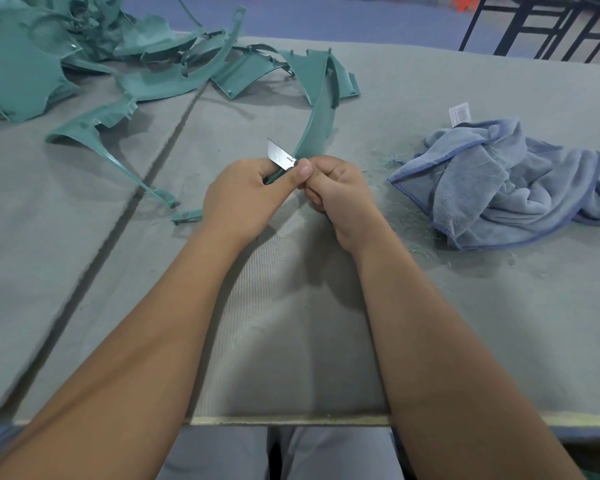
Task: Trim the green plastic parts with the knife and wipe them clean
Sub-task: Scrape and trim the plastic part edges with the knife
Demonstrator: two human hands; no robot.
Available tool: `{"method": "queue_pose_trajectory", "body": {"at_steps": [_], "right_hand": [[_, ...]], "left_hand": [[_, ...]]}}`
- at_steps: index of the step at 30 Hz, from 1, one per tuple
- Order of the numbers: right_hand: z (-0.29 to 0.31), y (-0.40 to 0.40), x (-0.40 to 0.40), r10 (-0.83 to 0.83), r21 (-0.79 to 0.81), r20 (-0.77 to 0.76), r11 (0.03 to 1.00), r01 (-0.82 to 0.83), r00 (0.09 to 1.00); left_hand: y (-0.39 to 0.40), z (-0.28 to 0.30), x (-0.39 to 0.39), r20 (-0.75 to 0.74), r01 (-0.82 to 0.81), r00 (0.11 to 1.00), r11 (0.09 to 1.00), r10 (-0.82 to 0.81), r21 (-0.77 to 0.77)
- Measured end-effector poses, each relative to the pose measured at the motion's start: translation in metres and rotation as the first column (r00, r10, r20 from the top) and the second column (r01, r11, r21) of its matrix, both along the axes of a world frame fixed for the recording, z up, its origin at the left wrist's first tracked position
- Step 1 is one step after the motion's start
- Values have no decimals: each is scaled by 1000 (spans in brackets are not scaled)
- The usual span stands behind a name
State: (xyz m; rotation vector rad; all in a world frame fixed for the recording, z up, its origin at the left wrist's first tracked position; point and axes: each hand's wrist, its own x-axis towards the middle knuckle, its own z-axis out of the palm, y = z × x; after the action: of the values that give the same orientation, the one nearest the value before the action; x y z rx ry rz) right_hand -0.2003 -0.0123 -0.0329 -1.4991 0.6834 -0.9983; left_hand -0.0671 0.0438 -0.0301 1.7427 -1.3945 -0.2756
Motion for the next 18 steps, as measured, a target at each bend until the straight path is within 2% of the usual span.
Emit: {"method": "queue_pose_trajectory", "body": {"at_steps": [12,14,16,18], "right_hand": [[-2,-1,4,-76,-30,64,996,78,995],[-1,-2,3,-120,52,151,992,113,981],[2,-7,-2,-215,220,297,964,153,930],[2,-12,-6,-244,278,346,949,150,906]], "left_hand": [[0,6,-12,82,-81,993,997,82,-15],[1,6,-12,95,-92,991,995,94,-28],[4,5,-8,123,-105,986,993,110,-50],[10,3,-3,132,-106,985,991,116,-77]]}}
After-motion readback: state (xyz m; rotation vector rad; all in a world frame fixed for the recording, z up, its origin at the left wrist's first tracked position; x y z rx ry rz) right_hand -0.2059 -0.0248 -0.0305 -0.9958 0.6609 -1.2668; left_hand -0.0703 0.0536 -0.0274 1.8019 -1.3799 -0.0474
